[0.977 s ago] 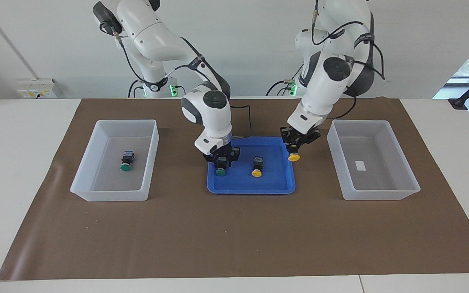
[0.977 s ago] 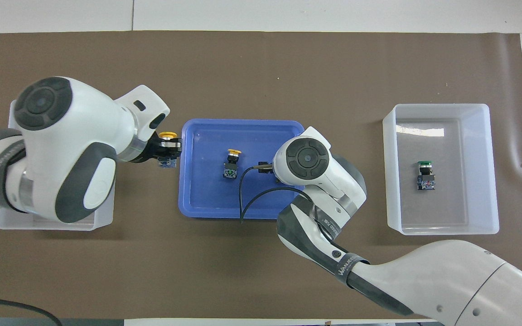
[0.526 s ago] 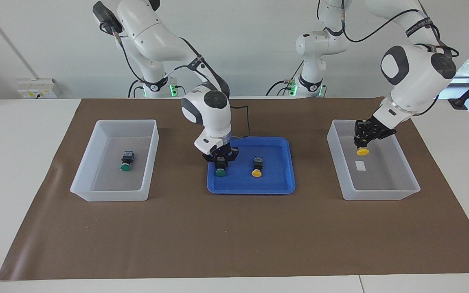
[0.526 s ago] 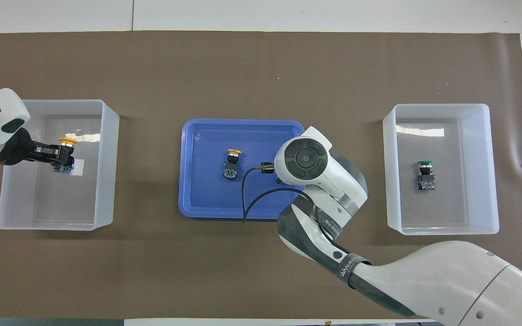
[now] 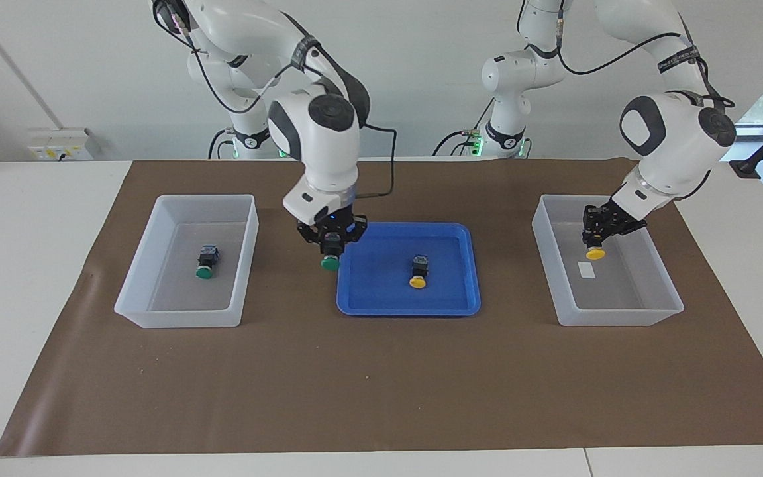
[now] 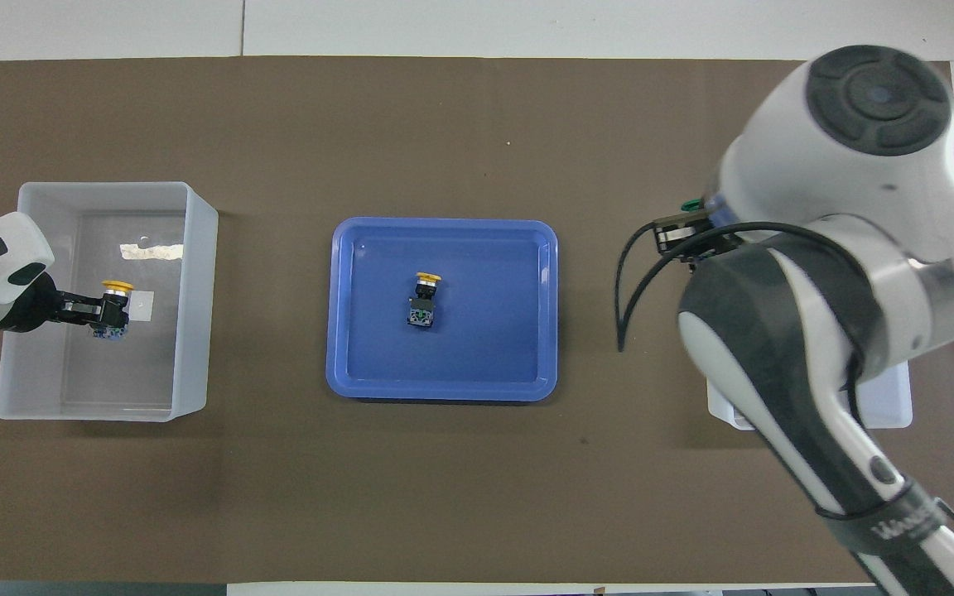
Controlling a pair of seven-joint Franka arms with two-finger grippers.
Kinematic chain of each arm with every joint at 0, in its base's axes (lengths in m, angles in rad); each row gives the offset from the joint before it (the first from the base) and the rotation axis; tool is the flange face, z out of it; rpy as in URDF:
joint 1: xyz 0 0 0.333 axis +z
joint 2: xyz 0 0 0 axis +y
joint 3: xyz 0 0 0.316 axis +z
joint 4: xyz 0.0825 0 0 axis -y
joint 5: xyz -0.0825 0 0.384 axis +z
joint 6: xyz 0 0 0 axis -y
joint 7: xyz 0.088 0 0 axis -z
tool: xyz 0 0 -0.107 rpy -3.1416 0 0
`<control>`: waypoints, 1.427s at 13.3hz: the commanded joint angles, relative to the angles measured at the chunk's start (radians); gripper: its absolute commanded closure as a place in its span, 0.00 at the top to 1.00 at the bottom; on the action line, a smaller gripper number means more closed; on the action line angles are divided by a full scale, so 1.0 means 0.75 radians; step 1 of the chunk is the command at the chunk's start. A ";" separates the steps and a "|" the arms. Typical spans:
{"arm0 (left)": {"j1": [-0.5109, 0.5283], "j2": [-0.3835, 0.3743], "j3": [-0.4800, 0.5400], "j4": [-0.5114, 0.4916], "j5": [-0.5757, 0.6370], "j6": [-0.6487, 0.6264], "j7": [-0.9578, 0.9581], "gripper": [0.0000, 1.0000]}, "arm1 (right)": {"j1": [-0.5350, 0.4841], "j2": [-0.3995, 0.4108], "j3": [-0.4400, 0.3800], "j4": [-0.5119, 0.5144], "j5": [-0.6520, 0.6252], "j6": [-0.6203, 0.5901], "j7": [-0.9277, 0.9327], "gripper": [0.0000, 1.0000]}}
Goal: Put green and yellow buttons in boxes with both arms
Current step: 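Release the green button in the right box while the left releases yellow, then reach the left gripper to the last yellow button while the right withdraws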
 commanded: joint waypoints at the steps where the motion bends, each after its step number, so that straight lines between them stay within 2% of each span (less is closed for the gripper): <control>1: 0.023 -0.024 -0.012 -0.056 -0.013 0.055 0.057 0.99 | -0.021 -0.102 -0.282 -0.280 0.088 0.134 -0.399 0.00; 2: 0.033 -0.020 -0.012 -0.040 -0.015 0.038 0.099 1.00 | -0.021 -0.147 -0.353 -0.413 0.090 0.264 -0.489 0.00; 3: 0.052 -0.016 -0.014 -0.001 -0.015 0.028 0.128 1.00 | -0.029 -0.168 -0.374 -0.509 0.092 0.359 -0.500 0.00; 5: 0.036 -0.012 -0.014 0.136 -0.013 -0.137 0.135 1.00 | -0.041 -0.160 -0.377 -0.608 0.092 0.505 -0.462 0.00; 6: 0.021 -0.010 -0.020 0.209 -0.013 -0.219 0.123 1.00 | -0.041 -0.152 -0.375 -0.649 0.092 0.566 -0.429 0.08; 8: -0.109 -0.008 -0.027 0.330 -0.015 -0.291 -0.011 1.00 | -0.037 -0.146 -0.373 -0.625 0.094 0.556 -0.419 1.00; 10: -0.305 -0.002 -0.027 0.343 -0.017 -0.250 -0.299 1.00 | -0.033 -0.146 -0.375 -0.511 0.133 0.416 -0.417 1.00; 11: -0.401 0.007 -0.027 0.341 -0.017 -0.196 -0.431 1.00 | -0.031 -0.154 -0.377 -0.413 0.161 0.296 -0.411 1.00; 13: -0.565 0.031 -0.029 0.337 -0.017 -0.110 -0.644 1.00 | -0.027 -0.160 -0.389 -0.141 0.172 0.014 -0.400 1.00; 15: -0.771 0.129 -0.025 0.339 -0.015 0.035 -0.897 1.00 | -0.017 -0.142 -0.413 0.080 0.174 -0.244 -0.356 1.00; 17: -0.884 0.229 -0.022 0.337 0.058 0.132 -1.016 1.00 | 0.002 -0.144 -0.464 0.099 0.168 -0.337 -0.349 1.00; 19: -0.934 0.299 -0.022 0.337 0.152 0.167 -1.112 1.00 | 0.006 -0.162 -0.540 0.091 0.221 -0.325 -0.351 1.00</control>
